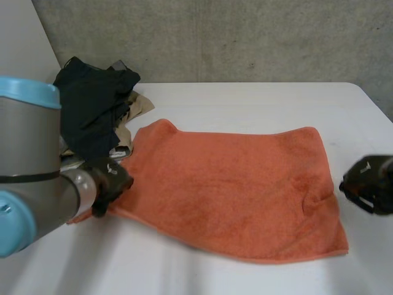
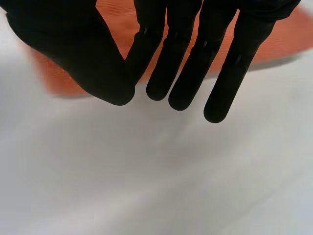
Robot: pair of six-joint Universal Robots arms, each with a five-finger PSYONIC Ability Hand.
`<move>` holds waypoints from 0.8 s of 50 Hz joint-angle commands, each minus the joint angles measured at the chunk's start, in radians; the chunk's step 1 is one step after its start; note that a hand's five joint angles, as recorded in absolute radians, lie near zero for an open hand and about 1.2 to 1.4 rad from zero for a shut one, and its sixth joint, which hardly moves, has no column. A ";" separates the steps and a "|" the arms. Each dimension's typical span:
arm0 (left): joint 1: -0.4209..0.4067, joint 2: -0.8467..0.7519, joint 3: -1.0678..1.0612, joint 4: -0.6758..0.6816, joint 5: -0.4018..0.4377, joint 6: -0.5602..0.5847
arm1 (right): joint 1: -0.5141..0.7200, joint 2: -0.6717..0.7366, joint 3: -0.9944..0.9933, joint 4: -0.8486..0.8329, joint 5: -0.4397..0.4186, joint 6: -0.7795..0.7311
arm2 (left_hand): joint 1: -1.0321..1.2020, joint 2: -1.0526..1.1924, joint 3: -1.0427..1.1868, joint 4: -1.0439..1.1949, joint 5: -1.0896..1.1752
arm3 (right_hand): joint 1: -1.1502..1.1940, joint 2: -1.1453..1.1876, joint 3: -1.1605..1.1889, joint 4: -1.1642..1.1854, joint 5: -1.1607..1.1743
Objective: Fold the laundry.
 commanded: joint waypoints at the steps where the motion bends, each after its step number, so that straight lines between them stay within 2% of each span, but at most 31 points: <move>1: -0.002 -0.111 0.332 0.198 -0.027 -0.018 | 0.075 0.053 -0.212 -0.304 -0.001 0.236 | 0.232 0.201 0.209 0.204 0.236 | 0.257 0.221 0.211 0.200 0.199; 4: 0.000 -0.159 0.506 0.281 -0.005 -0.027 | 0.095 0.071 -0.317 -0.448 0.007 0.354 | 0.232 0.201 0.209 0.204 0.236 | 0.257 0.221 0.211 0.200 0.199; 7: -0.006 -0.203 0.613 0.321 0.016 -0.027 | 0.117 0.076 -0.350 -0.518 0.016 0.425 | 0.232 0.201 0.209 0.204 0.236 | 0.257 0.221 0.211 0.200 0.199; 10: -0.019 -0.246 0.684 0.295 0.013 -0.032 | 0.140 0.067 -0.322 -0.493 0.053 0.482 | 0.232 0.201 0.209 0.204 0.236 | -0.320 -0.356 -0.366 -0.377 -0.378; 12: -0.034 -0.251 0.667 0.252 -0.011 -0.035 | 0.144 0.033 -0.255 -0.449 0.074 0.512 | 0.232 0.201 0.209 0.204 0.236 | -0.483 -0.518 -0.529 -0.539 -0.540; 15: -0.038 -0.248 0.624 0.220 -0.041 -0.041 | 0.140 -0.024 -0.154 -0.415 0.072 0.543 | 0.232 0.201 0.209 0.204 0.236 | -0.606 -0.642 -0.653 -0.663 -0.664; 19: -0.029 -0.249 0.540 0.261 -0.058 -0.052 | 0.132 -0.114 0.042 -0.413 0.030 0.589 | 0.232 0.201 0.209 0.204 0.236 | -0.645 -0.681 -0.691 -0.701 -0.703; 23: -0.017 -0.259 0.500 0.321 -0.053 -0.053 | 0.144 -0.189 0.272 -0.478 -0.049 0.632 | 0.232 0.201 0.209 0.204 0.236 | -0.642 -0.678 -0.688 -0.698 -0.700; 27: -0.005 -0.265 0.493 0.352 -0.057 -0.053 | 0.176 -0.231 0.430 -0.542 -0.083 0.644 | 0.232 0.201 0.209 0.204 0.236 | -0.621 -0.657 -0.668 -0.678 -0.679; 33: 0.001 -0.256 0.492 0.352 -0.053 -0.070 | 0.221 -0.227 0.564 -0.731 -0.067 0.703 | 0.232 0.201 0.209 0.204 0.236 | -0.615 -0.651 -0.662 -0.672 -0.673; 40: -0.003 -0.239 0.474 0.350 -0.056 -0.099 | 0.264 -0.182 0.590 -0.915 -0.002 0.821 | 0.232 0.201 0.209 0.204 0.236 | -0.583 -0.619 -0.629 -0.640 -0.641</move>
